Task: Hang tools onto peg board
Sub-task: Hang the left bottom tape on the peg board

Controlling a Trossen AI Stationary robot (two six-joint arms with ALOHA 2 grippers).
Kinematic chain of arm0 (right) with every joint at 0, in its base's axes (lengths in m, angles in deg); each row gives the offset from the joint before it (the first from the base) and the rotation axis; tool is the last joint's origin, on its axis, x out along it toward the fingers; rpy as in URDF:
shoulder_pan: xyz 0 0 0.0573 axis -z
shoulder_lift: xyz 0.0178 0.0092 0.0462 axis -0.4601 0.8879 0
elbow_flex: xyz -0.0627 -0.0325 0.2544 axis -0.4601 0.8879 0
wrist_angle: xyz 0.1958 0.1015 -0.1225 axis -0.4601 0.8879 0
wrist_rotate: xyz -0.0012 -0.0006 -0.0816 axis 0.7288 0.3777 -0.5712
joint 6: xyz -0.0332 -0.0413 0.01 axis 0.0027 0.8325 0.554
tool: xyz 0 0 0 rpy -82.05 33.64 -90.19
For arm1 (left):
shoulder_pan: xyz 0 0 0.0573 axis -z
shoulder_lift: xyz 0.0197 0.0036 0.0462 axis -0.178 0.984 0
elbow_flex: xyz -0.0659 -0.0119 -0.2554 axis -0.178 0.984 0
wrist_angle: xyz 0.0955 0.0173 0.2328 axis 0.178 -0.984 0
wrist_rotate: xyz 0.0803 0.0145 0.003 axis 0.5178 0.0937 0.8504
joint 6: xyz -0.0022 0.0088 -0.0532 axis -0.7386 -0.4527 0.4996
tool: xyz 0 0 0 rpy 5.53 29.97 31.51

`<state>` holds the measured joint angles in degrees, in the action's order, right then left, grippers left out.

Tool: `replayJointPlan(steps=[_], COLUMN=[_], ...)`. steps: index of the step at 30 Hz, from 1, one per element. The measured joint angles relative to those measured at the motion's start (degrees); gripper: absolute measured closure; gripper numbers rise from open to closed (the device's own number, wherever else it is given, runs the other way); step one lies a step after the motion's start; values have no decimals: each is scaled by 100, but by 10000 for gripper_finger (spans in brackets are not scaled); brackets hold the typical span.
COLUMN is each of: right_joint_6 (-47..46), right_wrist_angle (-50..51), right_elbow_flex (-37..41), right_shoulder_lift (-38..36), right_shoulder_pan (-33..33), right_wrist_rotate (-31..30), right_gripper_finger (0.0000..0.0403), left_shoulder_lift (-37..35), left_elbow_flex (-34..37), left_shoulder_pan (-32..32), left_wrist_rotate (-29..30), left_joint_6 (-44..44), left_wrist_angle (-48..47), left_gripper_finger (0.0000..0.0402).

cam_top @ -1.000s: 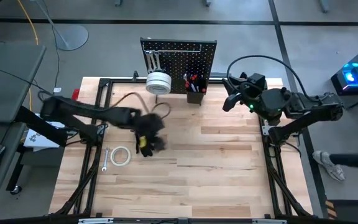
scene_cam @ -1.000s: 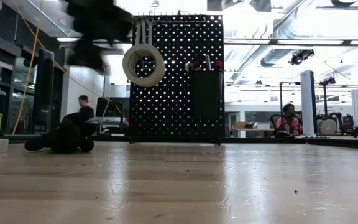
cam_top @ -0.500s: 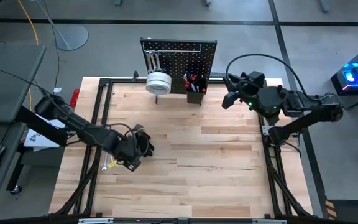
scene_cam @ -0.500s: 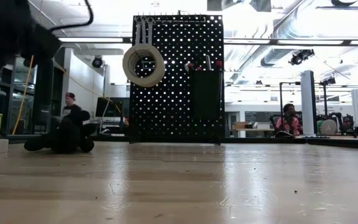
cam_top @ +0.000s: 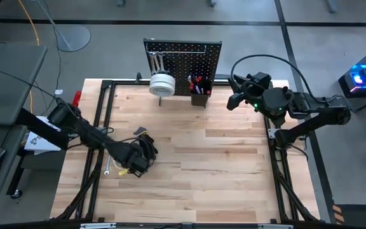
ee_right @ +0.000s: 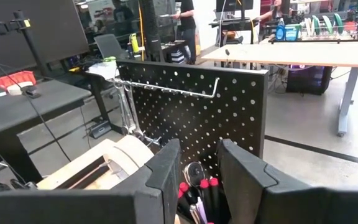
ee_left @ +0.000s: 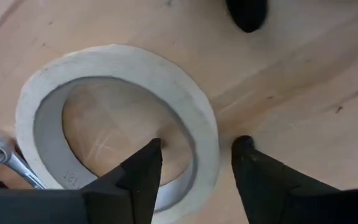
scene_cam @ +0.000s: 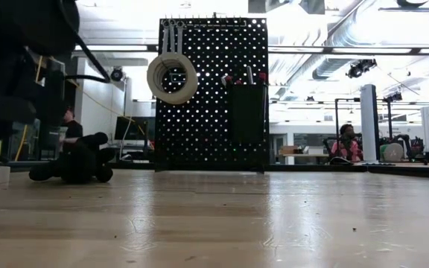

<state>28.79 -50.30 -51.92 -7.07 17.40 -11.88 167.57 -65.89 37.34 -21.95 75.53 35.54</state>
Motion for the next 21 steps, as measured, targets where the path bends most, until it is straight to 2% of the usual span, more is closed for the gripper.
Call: replayJointPlan(steps=[3, 7, 8, 11, 15, 18, 21], right_joint_6=[0, 2, 1, 2, 2, 0, -60], right_wrist_angle=[28, 42, 56, 90, 146, 156, 185], right_elbow_flex=[2, 2, 2, 2, 2, 2, 2], right_shoulder_lift=[0, 2, 2, 2, 2, 2, 5], right_shoulder_pan=[0, 0, 0, 0, 0, 0, 0], right_wrist_rotate=[2, 7, 4, 4, 4, -16, -27], right_gripper_finger=[300, 300, 300, 300, 300, 300, 300], left_shoulder_lift=[243, 299, 224, -93, -898, -1578, -1945], left_elbow_flex=[-51, -269, -331, -513, -979, -1500, -1881], left_shoulder_pan=[-13, -5, 1, -37, 63, 131, -1], left_wrist_rotate=[-105, 5, 81, 267, 410, 1196, 2634], left_joint_6=[-203, -260, -258, -332, -304, 1, 99], left_wrist_angle=[80, -14, -38, -384, -1065, -1525, -1620], left_gripper_finger=[249, 362, 373, 373, 373, 373, 373])
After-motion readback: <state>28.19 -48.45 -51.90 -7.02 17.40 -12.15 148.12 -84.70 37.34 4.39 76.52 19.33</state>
